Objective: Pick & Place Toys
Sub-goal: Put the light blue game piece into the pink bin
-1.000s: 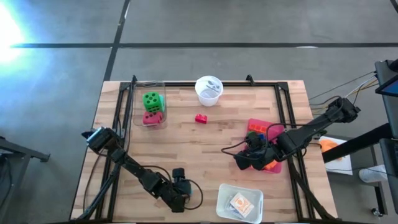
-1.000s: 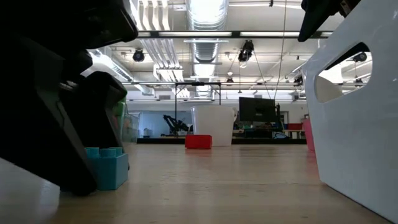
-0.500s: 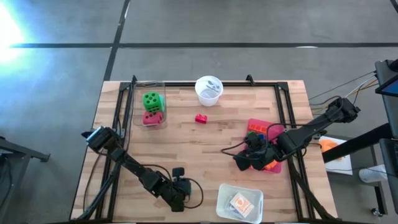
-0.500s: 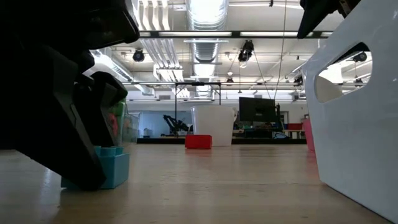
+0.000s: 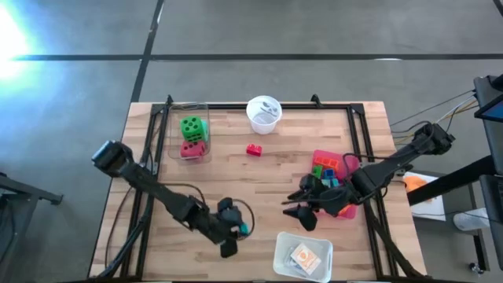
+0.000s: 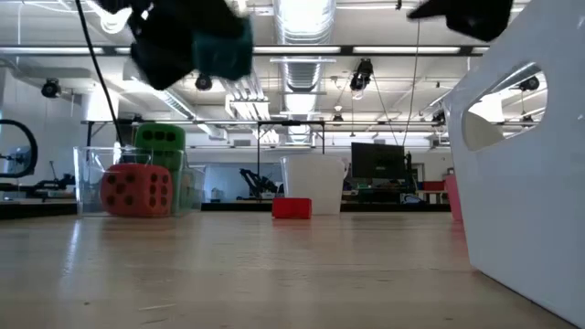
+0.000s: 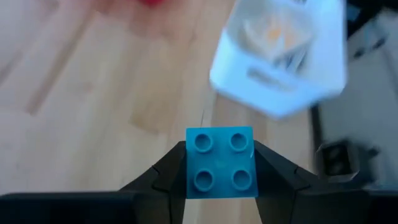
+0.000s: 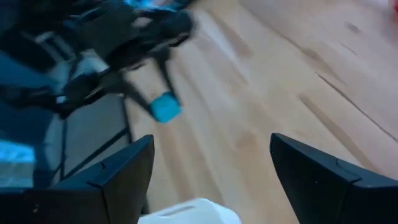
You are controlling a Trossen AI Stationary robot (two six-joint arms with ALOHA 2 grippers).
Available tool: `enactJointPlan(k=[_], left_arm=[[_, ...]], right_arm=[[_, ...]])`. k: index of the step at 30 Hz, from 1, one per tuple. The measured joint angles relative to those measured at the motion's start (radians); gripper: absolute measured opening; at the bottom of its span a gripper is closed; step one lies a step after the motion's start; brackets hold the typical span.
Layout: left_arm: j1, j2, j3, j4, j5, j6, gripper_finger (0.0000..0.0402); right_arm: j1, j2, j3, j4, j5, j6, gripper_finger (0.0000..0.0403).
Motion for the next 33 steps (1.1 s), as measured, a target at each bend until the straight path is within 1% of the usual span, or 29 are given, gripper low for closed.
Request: enactJointPlan(k=[3, 10, 14, 17, 21, 23, 27, 30, 33], left_arm=[[0.02, -0.067, 0.0, 0.007, 0.001, -0.009, 0.0137], [0.058, -0.213, 0.0, 0.039, 0.013, -0.091, 0.0137], [0.07, -0.265, 0.002, 0.141, 0.013, -0.111, 0.0137], [0.073, -0.284, 0.002, 0.226, 0.021, -0.119, 0.0137], [0.086, -0.297, 0.002, 0.337, 0.06, -0.178, 0.0137], [0.093, -0.297, 0.002, 0.385, 0.099, -0.22, 0.0137], [0.113, -0.297, 0.002, 0.463, 0.185, -0.283, 0.0137], [0.127, -0.296, 0.002, 0.482, 0.252, -0.297, 0.0137], [0.133, -0.296, 0.002, 0.482, 0.305, -0.305, 0.0137]], right_arm=[[0.012, 0.001, 0.027, 0.046, 0.006, -0.095, 0.0313], [0.017, 0.015, 0.126, 0.048, 0.011, -0.239, 0.0313], [0.022, 0.06, 0.225, 0.041, 0.011, -0.361, 0.0313], [0.033, 0.116, 0.33, 0.002, 0.028, -0.456, 0.0313], [0.06, 0.211, 0.513, -0.16, 0.112, -0.549, 0.0313], [0.079, 0.263, 0.608, -0.254, 0.171, -0.583, 0.0313], [0.109, 0.37, 0.789, -0.381, 0.266, -0.676, 0.0313], [0.126, 0.444, 0.908, -0.429, 0.297, -0.766, 0.0313], [0.129, 0.505, 1.014, -0.443, 0.297, -0.839, 0.0313]])
